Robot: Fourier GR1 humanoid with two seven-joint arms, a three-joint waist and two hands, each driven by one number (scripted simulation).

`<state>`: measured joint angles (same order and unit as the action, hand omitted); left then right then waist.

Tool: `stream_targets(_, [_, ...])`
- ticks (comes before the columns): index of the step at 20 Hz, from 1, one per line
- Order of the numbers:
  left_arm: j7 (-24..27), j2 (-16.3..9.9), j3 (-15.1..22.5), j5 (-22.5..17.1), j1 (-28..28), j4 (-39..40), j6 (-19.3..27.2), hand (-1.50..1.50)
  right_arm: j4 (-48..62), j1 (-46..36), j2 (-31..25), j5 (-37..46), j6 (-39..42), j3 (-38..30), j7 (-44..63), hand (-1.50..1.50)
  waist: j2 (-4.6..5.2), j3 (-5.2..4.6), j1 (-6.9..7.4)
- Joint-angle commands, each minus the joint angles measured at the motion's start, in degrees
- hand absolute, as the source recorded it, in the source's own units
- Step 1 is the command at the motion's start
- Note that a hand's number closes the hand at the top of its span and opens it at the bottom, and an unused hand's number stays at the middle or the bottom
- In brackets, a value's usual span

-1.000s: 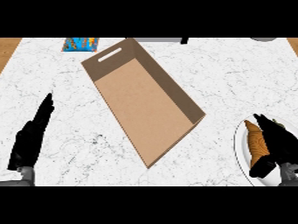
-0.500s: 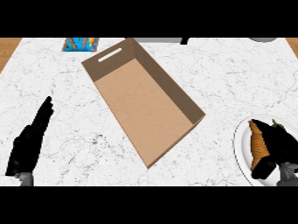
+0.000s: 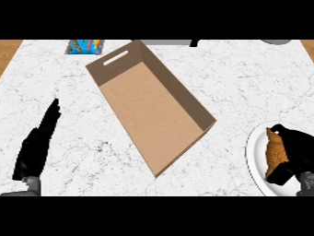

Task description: Pick the croissant from the plate and place it in the cardboard box

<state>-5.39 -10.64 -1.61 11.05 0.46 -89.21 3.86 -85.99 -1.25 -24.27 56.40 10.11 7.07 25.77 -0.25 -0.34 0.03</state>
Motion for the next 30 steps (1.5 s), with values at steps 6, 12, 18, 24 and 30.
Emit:
stream_targets(6, [-4.18,0.38,-0.12,0.82,-0.73,-3.36,-0.94,0.0,1.2,-4.85,4.56,7.19,-3.95,2.87,-1.16,1.5,0.24,0.35,0.26])
stream_targets(12, [0.78,-0.48,-2.41,-0.34,-1.34,1.13,-2.55,0.0,-8.35,-0.26,2.07,4.44,-2.25,2.43,-8.69,1.5,0.2,0.33,-0.2])
stream_targets(18, [-1.14,-0.46,-3.13,-0.84,-0.58,-1.54,-3.02,0.0,-14.0,-7.06,4.79,2.28,1.96,-0.56,-5.34,1.5,0.18,0.33,-0.07])
stream_targets(24, [0.01,-1.01,-3.68,-1.32,-0.05,-0.69,-3.59,0.0,-22.91,-8.17,11.83,-9.67,-2.12,-1.33,-11.81,1.5,0.11,0.36,-0.14])
stream_targets(30, [-1.84,2.14,0.14,2.04,3.0,-4.13,-1.43,0.0,-28.29,-13.43,14.45,-15.92,2.38,-1.17,-10.93,1.5,0.14,0.35,0.27])
